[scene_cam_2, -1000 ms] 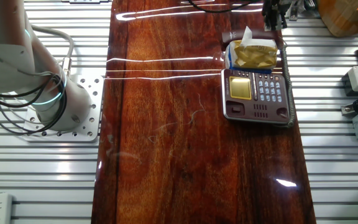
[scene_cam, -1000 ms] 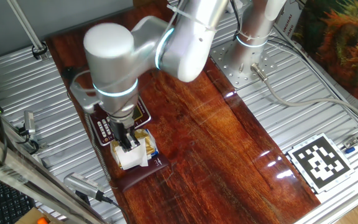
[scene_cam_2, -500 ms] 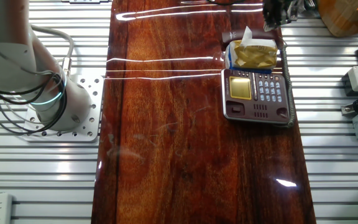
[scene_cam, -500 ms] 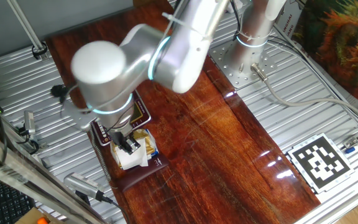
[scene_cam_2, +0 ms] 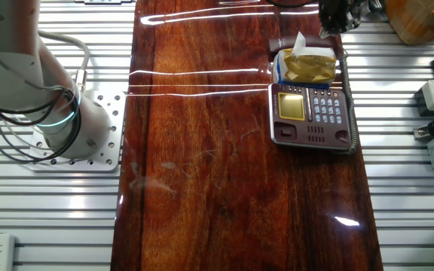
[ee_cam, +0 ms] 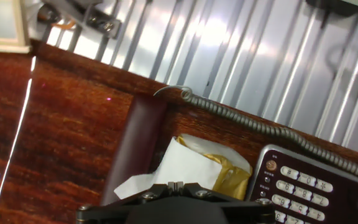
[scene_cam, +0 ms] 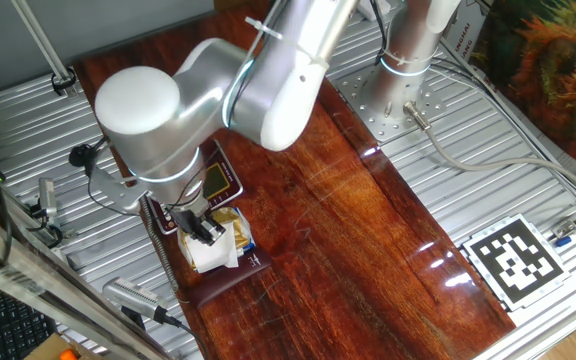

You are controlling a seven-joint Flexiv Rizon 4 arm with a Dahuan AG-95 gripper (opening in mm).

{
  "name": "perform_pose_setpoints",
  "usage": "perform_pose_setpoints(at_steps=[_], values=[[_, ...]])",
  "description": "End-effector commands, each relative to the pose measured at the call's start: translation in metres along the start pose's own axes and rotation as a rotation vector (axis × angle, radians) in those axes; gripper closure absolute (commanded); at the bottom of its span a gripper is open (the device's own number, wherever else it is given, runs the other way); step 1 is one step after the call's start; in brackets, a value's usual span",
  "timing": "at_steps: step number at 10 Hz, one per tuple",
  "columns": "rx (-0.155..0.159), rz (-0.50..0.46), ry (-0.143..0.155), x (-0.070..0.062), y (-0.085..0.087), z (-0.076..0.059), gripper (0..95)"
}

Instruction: Place the handset of the telephone on the corresponding phone cradle

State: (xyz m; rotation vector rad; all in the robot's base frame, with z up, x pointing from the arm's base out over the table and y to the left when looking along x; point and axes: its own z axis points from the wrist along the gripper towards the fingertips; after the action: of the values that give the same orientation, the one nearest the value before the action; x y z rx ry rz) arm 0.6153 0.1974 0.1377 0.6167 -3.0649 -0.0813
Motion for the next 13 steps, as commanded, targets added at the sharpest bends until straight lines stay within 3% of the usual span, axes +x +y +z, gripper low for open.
perform_pose_setpoints(at_steps=[1,3,7,11,13], values=[[0.018,0.046,-0.015,-0.006,0.006,-0.001,95.0],[0.016,0.052,-0.013,-0.011,0.011,0.0,95.0],[0.012,0.106,-0.035,-0.002,0.04,0.03,95.0],[0.017,0.132,-0.035,-0.02,0.057,0.046,95.0],[0.026,0.113,-0.052,-0.023,0.06,0.053,95.0]])
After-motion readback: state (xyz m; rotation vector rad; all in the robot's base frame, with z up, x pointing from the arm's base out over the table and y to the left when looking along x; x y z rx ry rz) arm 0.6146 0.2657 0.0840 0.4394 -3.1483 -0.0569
